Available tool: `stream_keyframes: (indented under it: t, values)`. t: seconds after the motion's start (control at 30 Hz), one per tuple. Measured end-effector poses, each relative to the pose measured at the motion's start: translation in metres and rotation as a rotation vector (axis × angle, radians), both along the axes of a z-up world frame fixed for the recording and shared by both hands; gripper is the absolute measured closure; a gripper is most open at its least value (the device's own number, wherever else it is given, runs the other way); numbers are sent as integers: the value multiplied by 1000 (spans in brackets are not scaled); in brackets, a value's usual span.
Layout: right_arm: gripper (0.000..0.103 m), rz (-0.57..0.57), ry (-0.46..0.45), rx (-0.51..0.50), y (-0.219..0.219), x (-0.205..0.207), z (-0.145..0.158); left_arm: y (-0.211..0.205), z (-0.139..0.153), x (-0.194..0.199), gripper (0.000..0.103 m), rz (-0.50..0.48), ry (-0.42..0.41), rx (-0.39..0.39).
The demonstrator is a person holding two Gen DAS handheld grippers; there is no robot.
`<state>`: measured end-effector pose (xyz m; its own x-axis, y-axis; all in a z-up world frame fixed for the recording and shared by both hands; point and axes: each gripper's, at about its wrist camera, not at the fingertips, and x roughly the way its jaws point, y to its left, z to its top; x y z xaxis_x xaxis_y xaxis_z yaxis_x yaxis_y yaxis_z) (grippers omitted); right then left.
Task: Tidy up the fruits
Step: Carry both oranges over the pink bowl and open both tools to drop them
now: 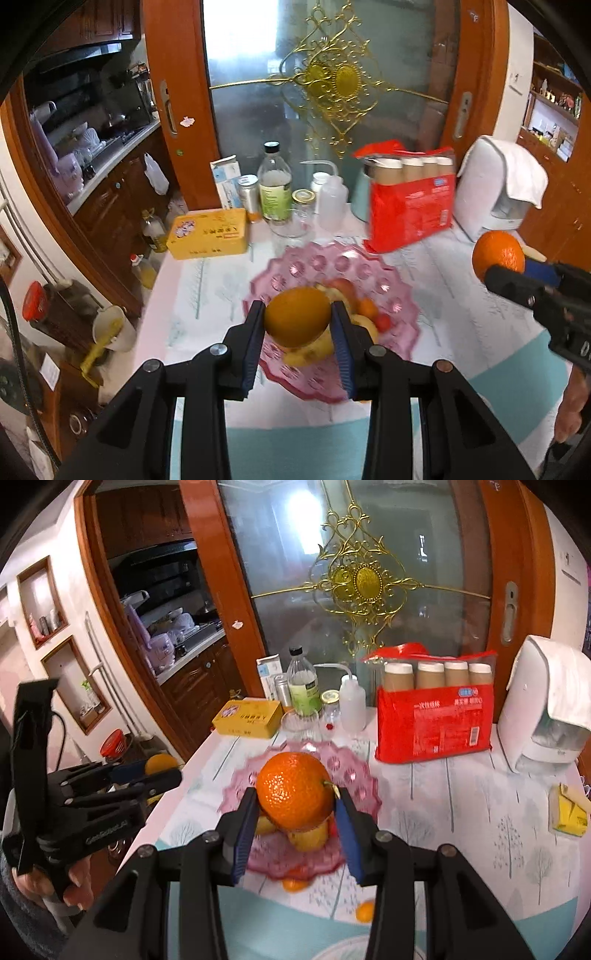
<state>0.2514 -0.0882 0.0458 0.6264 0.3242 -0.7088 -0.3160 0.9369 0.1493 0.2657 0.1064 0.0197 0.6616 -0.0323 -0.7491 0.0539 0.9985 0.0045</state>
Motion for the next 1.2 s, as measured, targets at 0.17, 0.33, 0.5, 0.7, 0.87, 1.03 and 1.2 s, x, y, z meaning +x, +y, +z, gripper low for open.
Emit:
stream_keyframes:
  t: [0.17,0.33,0.5,0.7,0.87,1.03,1.2]
  values:
    - [61,-39,44,-37,14,39,-33,9,-37,35,69,-6,52,-8]
    - [61,-87,128,-59,17,77,-86,9,-85,67,69,-16,113,-27]
    - [61,-122,204,-75,14,98,-132,15,-132,97,69,7,173,-60]
    - [61,-134,252,-110,10,114,-172,18,-175,120,69,18,234,-81]
    - [61,-130,277,-133,10,123,-191,14,-197,130,69,15,267,-96]
    - [60,-116,258,-153,15,125,-194,15,-196,132,65,17,261,-96]
    - [53,-112,219,-181,19,120,-187,15,-192,128,43,26,248,-87]
